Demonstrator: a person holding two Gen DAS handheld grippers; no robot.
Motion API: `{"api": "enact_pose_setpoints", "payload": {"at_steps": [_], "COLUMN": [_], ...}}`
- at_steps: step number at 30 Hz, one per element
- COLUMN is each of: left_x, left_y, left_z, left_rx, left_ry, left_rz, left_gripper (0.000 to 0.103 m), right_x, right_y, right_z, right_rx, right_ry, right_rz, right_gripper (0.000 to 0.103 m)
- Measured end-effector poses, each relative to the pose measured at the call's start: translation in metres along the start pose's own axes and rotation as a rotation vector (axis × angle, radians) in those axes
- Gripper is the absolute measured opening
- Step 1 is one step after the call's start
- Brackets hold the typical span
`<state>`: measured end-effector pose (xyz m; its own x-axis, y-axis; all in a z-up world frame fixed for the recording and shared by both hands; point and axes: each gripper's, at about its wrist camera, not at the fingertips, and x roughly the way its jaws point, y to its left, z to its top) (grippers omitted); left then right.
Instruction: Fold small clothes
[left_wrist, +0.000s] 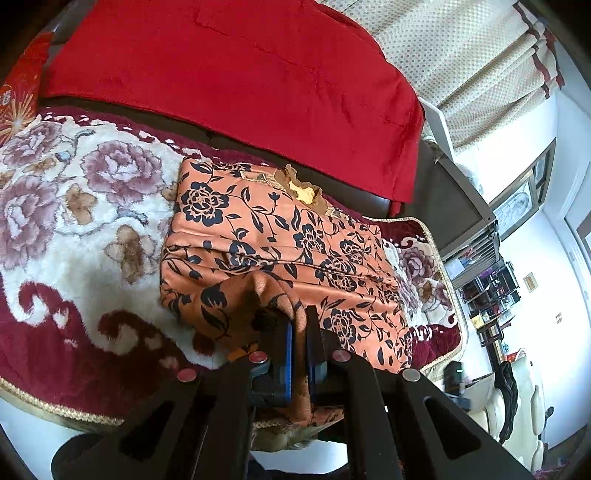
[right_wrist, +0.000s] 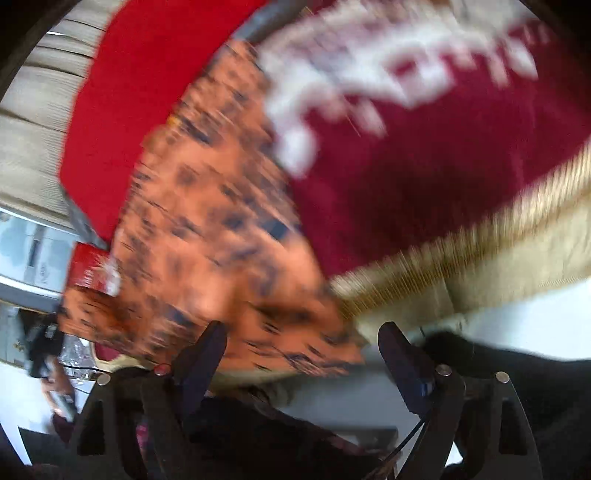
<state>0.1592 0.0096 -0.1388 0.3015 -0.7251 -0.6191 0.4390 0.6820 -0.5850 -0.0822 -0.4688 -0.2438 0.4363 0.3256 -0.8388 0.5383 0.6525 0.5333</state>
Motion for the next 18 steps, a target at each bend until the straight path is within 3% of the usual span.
{"api": "enact_pose_setpoints", "payload": {"at_steps": [3,6,8,10,11,18], "left_x": [-0.005,-0.008,-0.008,-0.01,-0.01,-0.011], "left_y": [-0.005,-0.006,-0.006,-0.005,-0.005,0.003], "left_z": [-0.004,-0.008,-0.011,-0.014,-0.015,-0.016], "left_rx": [0.003,-0.001,-0.002,0.002,0.005,0.0], "left_ry": [-0.01,-0.013,-0.01,-0.005,-0.005,0.005], "left_rz": [0.012,0.023,0.032,0.039,0.045,0.053], "left_gripper": [0.006,0.006,0.006,0.006,0.006,0.006], "right_x": [0.027,0.045,0.05,0.049,0.046,0.001], "right_y": [-0.014,0.0,0.012,0.016,0.017,0.07], "right_z": [-0.005,-0.008,-0.011,-0.014,-0.017,-0.03], "right_rx": [0.064,0.017,-0.047,-0.062,-0.074,-0.226], "right_ry": [0.024,0.012,-0.011,-0.011,-0.012,-0.101], "right_rz": [0.06,0.108,0.058,0.051,0.038,0.206], "right_gripper": [0.087,0.084,0.078,0.051,0.009,0.007]}}
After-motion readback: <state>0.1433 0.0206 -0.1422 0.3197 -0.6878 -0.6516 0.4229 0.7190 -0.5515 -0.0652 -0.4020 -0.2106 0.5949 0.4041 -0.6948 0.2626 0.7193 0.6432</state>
